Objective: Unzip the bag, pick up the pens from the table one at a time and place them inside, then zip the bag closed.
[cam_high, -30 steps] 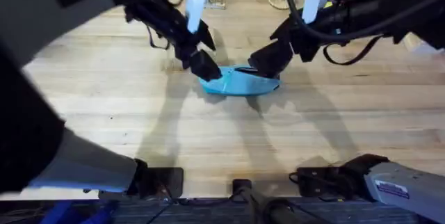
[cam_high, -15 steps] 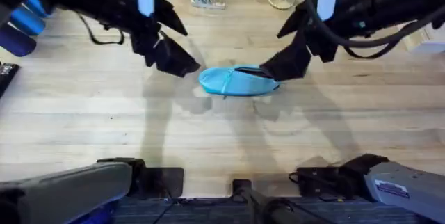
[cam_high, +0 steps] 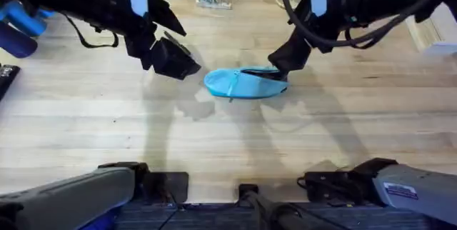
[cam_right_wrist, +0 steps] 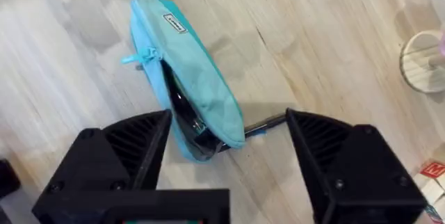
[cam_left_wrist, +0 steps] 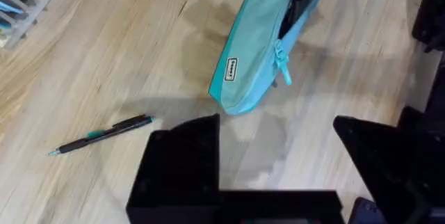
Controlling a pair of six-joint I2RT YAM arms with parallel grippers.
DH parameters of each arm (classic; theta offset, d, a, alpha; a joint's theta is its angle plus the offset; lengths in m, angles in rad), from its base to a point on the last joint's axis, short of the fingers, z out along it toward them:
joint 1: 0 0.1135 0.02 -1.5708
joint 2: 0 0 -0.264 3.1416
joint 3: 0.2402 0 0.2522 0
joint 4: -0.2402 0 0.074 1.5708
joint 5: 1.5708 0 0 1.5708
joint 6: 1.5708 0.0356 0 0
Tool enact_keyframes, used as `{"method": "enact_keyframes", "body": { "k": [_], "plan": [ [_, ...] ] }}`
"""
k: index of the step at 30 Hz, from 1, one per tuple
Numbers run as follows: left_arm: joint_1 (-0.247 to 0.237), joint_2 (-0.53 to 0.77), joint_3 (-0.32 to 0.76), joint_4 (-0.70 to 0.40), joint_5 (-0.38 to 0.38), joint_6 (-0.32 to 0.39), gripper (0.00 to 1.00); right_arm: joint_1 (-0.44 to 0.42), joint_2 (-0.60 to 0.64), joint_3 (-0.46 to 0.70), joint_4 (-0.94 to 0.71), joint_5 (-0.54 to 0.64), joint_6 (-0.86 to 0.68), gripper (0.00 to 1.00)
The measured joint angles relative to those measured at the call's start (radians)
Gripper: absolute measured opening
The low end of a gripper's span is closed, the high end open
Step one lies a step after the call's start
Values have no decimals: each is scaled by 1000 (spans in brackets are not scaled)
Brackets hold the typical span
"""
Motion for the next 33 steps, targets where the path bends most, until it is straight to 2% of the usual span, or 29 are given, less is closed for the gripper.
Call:
{"method": "enact_keyframes", "body": {
  "k": [7, 8, 14, 15, 20, 24, 33],
  "plan": [
    [0, 0, 0, 0, 0, 0, 994, 0, 0, 0, -22, -29, 0, 995],
    [0, 0, 0, 0, 0, 0, 994, 0, 0, 0, -29, -32, -2, 939],
    [0, 0, 0, 0, 0, 0, 993, 0, 0, 0, -42, -40, -2, 80],
    [0, 0, 0, 0, 0, 0, 993, 0, 0, 0, -45, -40, -2, 45],
    [0, 0, 0, 0, 0, 0, 994, 0, 0, 0, -73, -41, -32, 31],
    [0, 0, 0, 0, 0, 0, 993, 0, 15, 1, -94, -85, -94, 31],
    [0, 0, 0, 0, 0, 0, 993, 0, 181, 1, -133, -167, -268, 31]
  ]
}}
